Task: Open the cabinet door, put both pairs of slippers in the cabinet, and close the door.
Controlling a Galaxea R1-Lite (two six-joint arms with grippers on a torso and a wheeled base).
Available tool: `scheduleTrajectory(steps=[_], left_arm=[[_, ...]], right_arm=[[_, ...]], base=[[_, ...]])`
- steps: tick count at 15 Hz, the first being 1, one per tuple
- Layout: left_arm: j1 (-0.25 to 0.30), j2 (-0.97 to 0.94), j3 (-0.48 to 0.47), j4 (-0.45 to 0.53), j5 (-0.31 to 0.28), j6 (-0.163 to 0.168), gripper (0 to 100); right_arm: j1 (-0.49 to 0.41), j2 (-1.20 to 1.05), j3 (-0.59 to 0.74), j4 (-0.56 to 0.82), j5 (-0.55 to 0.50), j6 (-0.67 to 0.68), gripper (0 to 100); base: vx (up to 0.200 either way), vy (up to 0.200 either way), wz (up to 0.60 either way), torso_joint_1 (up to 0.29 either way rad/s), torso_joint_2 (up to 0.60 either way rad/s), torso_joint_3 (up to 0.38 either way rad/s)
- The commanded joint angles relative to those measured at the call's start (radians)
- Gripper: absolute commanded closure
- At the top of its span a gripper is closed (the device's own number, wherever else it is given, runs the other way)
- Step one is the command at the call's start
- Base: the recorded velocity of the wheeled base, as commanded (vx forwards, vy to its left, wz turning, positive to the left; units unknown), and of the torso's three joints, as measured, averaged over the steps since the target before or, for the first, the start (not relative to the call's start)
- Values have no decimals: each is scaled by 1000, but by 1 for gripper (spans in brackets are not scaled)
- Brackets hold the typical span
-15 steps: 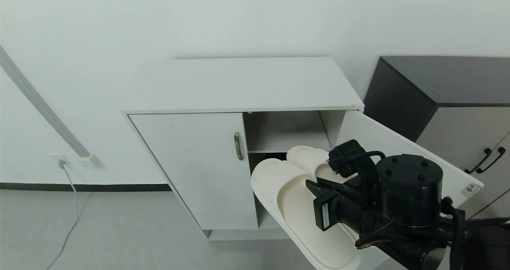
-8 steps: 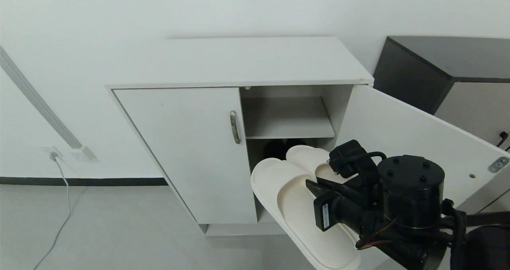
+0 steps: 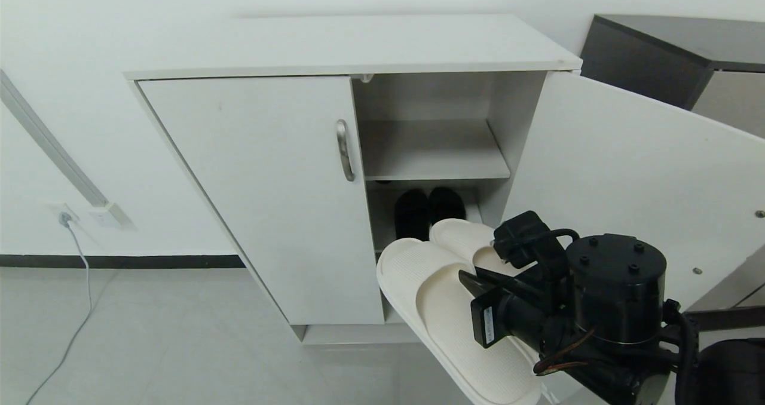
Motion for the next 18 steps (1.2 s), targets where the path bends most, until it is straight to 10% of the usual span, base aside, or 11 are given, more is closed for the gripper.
scheduleTrajectory(steps=[1,9,18], left_arm=[[0,0,0,-1,1,-1,100],[0,0,0,-1,1,-1,100],[0,0,0,-1,1,-1,100]], right_arm=[[0,2,0,0,0,0,100],[0,2,5,-2,0,0,100],[-4,19,8,-22,-5,-17,100]], base=[[0,0,0,-110,461,354],[0,0,0,-42,402,353],[0,0,0,0,19,16]])
